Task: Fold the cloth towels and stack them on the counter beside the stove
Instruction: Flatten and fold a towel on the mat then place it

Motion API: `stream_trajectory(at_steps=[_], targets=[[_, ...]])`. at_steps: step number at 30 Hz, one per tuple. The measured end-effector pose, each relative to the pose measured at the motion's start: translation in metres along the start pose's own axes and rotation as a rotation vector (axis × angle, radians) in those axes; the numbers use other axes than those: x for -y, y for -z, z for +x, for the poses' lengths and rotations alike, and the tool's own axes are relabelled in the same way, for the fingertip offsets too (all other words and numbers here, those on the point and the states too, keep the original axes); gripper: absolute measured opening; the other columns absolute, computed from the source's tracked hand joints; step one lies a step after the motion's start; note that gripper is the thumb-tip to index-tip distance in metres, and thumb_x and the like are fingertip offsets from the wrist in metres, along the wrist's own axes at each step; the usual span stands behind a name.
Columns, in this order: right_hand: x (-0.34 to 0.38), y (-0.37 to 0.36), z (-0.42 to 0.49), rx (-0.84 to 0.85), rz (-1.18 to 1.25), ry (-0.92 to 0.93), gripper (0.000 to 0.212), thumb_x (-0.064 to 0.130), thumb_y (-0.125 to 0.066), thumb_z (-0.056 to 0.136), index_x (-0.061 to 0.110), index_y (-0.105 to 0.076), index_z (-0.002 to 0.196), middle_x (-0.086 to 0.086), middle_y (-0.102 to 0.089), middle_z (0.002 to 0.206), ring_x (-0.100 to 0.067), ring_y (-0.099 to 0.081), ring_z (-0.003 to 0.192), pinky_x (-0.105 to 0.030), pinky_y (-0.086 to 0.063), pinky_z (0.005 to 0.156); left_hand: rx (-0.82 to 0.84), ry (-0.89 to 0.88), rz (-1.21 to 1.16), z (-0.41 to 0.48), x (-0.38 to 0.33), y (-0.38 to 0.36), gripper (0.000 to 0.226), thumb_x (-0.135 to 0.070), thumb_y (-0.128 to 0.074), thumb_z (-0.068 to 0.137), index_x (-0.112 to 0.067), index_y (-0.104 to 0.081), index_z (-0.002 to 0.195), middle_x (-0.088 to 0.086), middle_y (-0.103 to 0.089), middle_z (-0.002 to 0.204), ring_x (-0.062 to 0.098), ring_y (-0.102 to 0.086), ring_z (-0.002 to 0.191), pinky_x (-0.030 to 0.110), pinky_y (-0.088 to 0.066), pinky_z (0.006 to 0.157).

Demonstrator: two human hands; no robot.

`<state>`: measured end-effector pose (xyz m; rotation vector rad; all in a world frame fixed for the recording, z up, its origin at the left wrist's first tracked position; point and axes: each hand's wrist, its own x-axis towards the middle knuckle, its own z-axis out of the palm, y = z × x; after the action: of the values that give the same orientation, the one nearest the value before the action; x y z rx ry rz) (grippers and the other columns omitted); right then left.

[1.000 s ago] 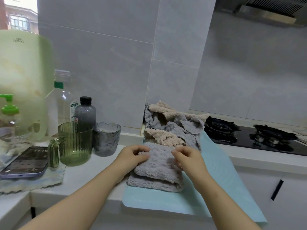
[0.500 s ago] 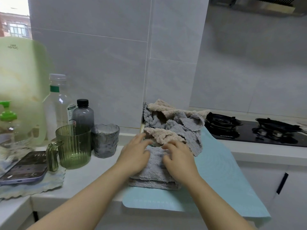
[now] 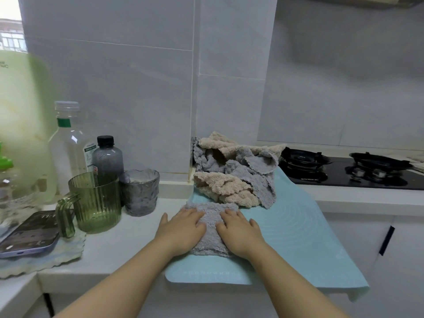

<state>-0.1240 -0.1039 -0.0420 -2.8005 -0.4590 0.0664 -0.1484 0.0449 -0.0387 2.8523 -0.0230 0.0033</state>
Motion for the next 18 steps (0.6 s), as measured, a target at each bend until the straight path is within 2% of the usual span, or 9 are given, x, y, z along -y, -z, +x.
stream_trajectory(at_steps=[5,8,11,15,18], targets=[[-0.004,-0.006,-0.005,-0.096,0.056,-0.005,0.051,0.038,-0.022,0.100,0.023,-0.022,0.149,0.004,-0.011,0.159,-0.016,-0.009,0.146,-0.042,-0.011,0.116,0.018,-0.010,-0.044,-0.007,0.002,-0.002,0.049,-0.039,-0.019,0.100,-0.033,-0.014,0.149,-0.010,-0.004,0.158,0.009,-0.001,0.146,0.049,0.004,0.116],[-0.004,-0.011,-0.005,-0.209,0.111,-0.125,0.064,0.049,-0.030,0.095,0.014,-0.022,0.148,-0.004,-0.020,0.156,-0.021,-0.016,0.144,-0.041,-0.018,0.115,-0.035,0.013,-0.065,-0.011,0.005,-0.005,0.050,-0.042,-0.019,0.099,-0.035,-0.014,0.148,-0.010,-0.001,0.158,0.009,-0.001,0.145,0.047,0.003,0.117],[-0.003,-0.010,-0.006,-0.219,0.114,-0.246,0.075,0.059,-0.032,0.090,0.006,-0.030,0.144,-0.011,-0.026,0.153,-0.027,-0.017,0.143,-0.042,-0.018,0.115,-0.061,0.031,-0.072,-0.012,0.005,-0.007,0.051,-0.045,-0.020,0.098,-0.037,-0.015,0.148,-0.009,0.000,0.159,0.009,-0.001,0.146,0.046,0.003,0.116],[-0.005,-0.009,-0.006,-0.206,0.112,-0.211,0.066,0.058,-0.035,0.090,0.011,-0.043,0.136,-0.008,-0.036,0.147,-0.027,-0.017,0.143,-0.044,-0.018,0.114,-0.058,0.032,-0.076,-0.011,0.005,-0.008,0.051,-0.047,-0.022,0.098,-0.036,-0.015,0.148,-0.009,0.001,0.159,0.008,0.000,0.146,0.046,0.003,0.116],[-0.006,-0.008,-0.008,-0.276,0.153,-0.124,0.054,0.051,-0.041,0.091,0.018,-0.040,0.134,-0.002,-0.047,0.137,-0.024,-0.032,0.134,-0.041,-0.025,0.107,-0.073,0.028,-0.090,-0.010,0.006,-0.008,0.052,-0.048,-0.023,0.097,-0.038,-0.015,0.147,-0.010,0.000,0.158,0.009,0.000,0.146,0.045,0.003,0.116]])
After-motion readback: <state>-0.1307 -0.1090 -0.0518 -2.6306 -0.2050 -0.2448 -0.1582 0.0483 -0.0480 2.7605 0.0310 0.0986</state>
